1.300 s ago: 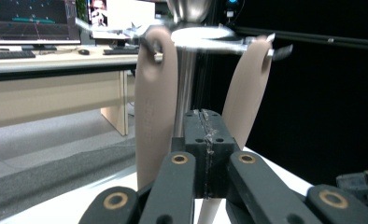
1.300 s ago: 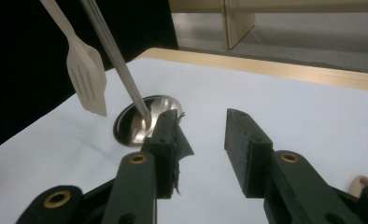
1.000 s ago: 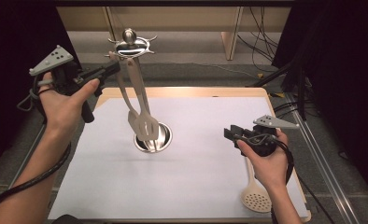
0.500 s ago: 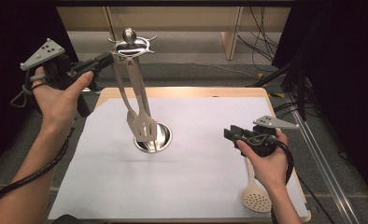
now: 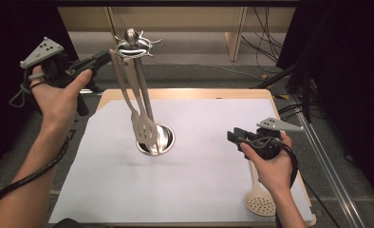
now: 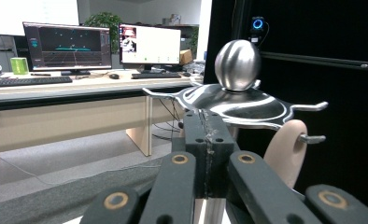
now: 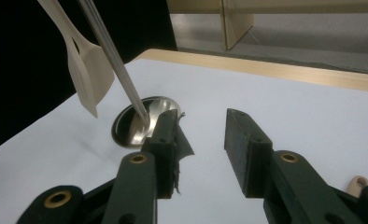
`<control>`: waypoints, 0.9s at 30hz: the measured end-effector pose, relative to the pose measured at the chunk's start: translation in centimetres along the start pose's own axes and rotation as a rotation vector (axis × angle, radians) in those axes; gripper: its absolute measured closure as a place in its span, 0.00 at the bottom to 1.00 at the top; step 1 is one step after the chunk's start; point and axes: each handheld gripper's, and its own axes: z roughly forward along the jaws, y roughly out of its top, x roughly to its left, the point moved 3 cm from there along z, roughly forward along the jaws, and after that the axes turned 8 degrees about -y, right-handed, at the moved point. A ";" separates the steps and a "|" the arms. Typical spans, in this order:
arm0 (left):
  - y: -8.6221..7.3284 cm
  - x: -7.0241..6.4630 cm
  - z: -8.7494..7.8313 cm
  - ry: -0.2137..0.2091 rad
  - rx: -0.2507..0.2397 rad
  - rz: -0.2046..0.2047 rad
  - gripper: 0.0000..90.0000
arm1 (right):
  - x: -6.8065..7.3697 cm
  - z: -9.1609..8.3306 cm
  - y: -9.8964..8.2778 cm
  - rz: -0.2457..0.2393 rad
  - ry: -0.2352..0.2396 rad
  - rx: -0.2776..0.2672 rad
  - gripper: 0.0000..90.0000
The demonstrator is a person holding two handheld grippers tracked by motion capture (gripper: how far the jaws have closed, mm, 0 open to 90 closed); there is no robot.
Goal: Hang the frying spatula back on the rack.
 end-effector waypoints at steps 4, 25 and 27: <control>0.1 0.5 0.3 0.010 0.008 -0.001 0.99 | 0.0 0.0 0.0 0.010 0.003 0.009 0.73; 0.6 2.3 1.9 0.020 0.038 0.006 0.99 | 0.0 0.0 0.0 0.000 -0.002 0.011 0.73; 0.6 2.4 2.0 0.018 0.043 0.007 0.99 | 0.0 0.1 0.0 -0.002 -0.006 0.011 0.73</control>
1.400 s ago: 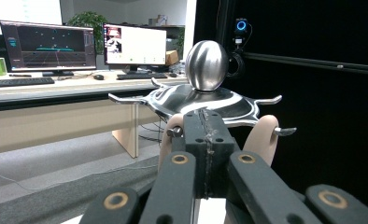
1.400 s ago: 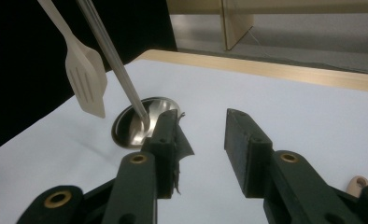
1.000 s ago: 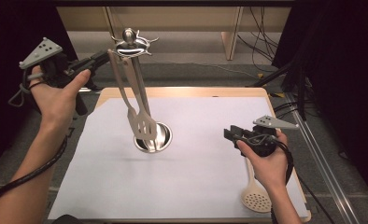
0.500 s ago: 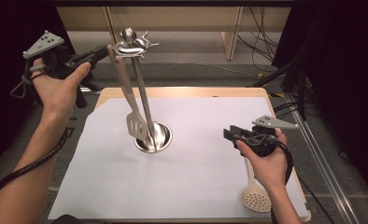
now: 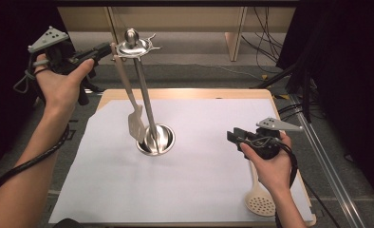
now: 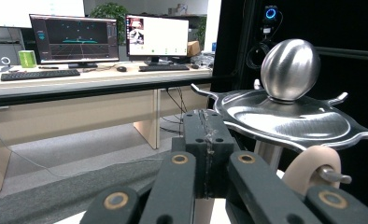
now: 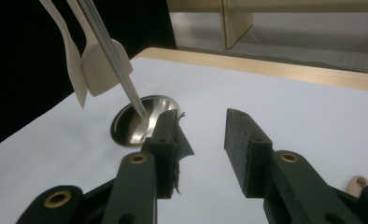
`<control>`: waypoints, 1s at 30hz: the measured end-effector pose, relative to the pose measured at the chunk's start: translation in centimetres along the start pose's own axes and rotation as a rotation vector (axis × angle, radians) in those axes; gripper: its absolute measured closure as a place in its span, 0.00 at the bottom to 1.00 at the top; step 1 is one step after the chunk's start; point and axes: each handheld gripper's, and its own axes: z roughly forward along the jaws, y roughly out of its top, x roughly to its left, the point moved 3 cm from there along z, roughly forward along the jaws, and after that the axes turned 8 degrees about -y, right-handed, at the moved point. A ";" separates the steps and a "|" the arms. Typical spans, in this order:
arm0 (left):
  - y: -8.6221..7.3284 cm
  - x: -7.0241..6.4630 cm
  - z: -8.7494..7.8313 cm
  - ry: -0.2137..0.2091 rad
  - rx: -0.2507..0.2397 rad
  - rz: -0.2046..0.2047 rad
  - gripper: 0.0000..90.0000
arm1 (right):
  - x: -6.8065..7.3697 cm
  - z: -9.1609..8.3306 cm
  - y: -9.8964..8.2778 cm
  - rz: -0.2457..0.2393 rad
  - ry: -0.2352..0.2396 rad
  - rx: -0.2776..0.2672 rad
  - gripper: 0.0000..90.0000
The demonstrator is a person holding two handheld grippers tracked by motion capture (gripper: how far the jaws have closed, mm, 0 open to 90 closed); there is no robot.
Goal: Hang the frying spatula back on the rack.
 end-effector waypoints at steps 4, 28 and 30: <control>0.1 0.2 0.3 0.001 0.008 0.001 0.99 | 0.1 0.1 -0.1 0.013 -0.001 -0.002 0.73; 0.3 0.7 1.2 0.001 0.017 0.016 0.99 | 0.0 0.0 -0.1 0.013 0.005 0.006 0.73; 0.1 0.7 0.9 0.009 -0.003 0.023 0.99 | -0.1 0.0 0.0 0.001 -0.002 0.003 0.72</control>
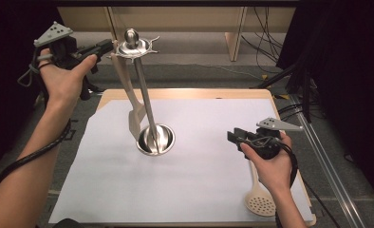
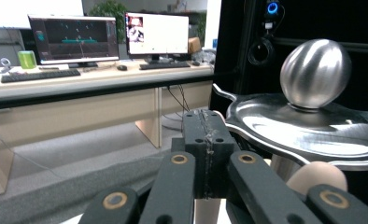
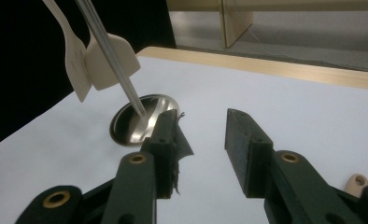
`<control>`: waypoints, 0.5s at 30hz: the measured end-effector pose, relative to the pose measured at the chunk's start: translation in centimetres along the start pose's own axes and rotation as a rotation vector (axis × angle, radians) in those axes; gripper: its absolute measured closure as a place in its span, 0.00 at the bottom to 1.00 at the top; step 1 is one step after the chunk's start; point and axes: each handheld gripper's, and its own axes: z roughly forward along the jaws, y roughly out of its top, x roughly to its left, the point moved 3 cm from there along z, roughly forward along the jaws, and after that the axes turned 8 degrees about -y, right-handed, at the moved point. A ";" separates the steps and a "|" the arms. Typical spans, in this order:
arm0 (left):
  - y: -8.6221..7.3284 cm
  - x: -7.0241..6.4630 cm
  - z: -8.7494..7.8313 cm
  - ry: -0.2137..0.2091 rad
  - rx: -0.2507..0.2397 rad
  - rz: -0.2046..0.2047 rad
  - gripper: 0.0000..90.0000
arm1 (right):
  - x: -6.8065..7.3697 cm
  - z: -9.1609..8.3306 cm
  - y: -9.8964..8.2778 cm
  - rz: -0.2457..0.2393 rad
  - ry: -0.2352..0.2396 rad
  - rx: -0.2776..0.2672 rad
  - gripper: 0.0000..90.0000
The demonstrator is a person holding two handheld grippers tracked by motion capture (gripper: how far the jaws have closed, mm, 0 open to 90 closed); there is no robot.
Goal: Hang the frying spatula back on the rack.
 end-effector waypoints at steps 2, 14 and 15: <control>-0.2 -0.1 -0.5 0.007 -0.024 0.000 0.95 | -0.2 -0.1 0.0 -0.005 -0.003 -0.006 0.72; -1.9 -0.7 -4.1 0.038 -0.072 0.006 0.80 | -1.3 -0.3 0.4 0.015 -0.040 -0.008 0.70; -2.1 -0.7 -4.4 0.037 -0.074 0.006 0.79 | -1.3 -0.3 0.4 0.026 -0.035 -0.003 0.70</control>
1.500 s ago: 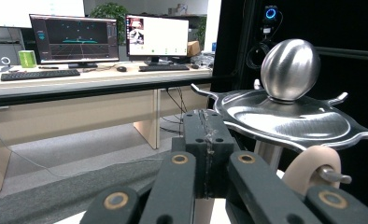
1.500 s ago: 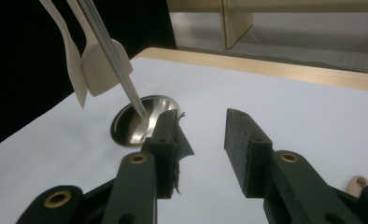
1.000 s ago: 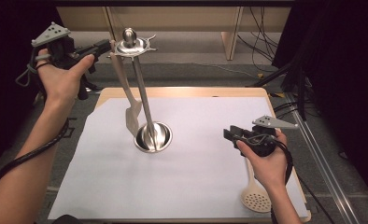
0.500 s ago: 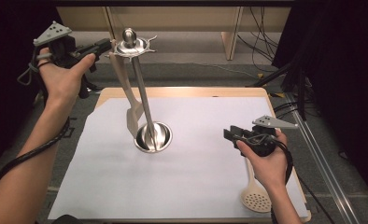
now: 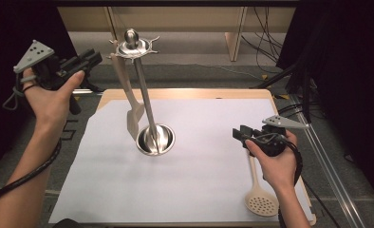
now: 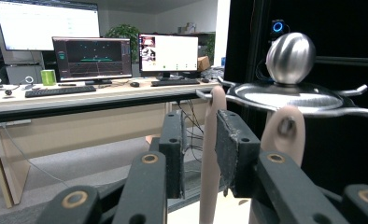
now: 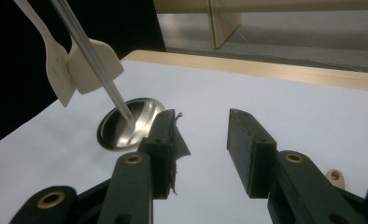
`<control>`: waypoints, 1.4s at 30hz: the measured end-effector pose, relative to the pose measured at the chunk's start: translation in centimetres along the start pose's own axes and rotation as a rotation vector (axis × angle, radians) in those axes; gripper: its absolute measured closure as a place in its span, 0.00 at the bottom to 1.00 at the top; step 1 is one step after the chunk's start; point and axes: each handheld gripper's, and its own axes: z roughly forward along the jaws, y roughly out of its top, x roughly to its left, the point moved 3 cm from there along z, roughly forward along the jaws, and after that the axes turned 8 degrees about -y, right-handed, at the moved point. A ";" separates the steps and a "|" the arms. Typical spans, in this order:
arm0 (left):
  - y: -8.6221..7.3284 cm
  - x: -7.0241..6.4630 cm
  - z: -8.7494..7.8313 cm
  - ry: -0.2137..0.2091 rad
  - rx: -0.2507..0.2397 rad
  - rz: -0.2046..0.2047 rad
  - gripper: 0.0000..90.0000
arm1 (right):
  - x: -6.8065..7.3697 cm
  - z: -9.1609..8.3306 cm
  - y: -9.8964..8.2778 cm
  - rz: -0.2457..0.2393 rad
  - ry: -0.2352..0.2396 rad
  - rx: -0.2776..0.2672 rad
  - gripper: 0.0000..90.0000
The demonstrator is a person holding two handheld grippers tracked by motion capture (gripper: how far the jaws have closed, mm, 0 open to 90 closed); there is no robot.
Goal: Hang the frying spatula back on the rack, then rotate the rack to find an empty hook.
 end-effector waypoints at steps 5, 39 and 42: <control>-0.6 -0.1 -1.2 0.012 -0.001 -0.006 0.79 | -0.1 0.2 -0.1 -0.003 -0.007 0.003 0.70; -6.3 -1.2 -3.6 0.028 0.018 -0.082 0.49 | -3.2 1.4 -3.0 0.022 -0.244 0.364 0.82; -6.4 -1.3 -3.5 0.024 0.024 -0.081 0.49 | -3.7 1.9 -3.6 -0.004 -0.261 0.411 0.82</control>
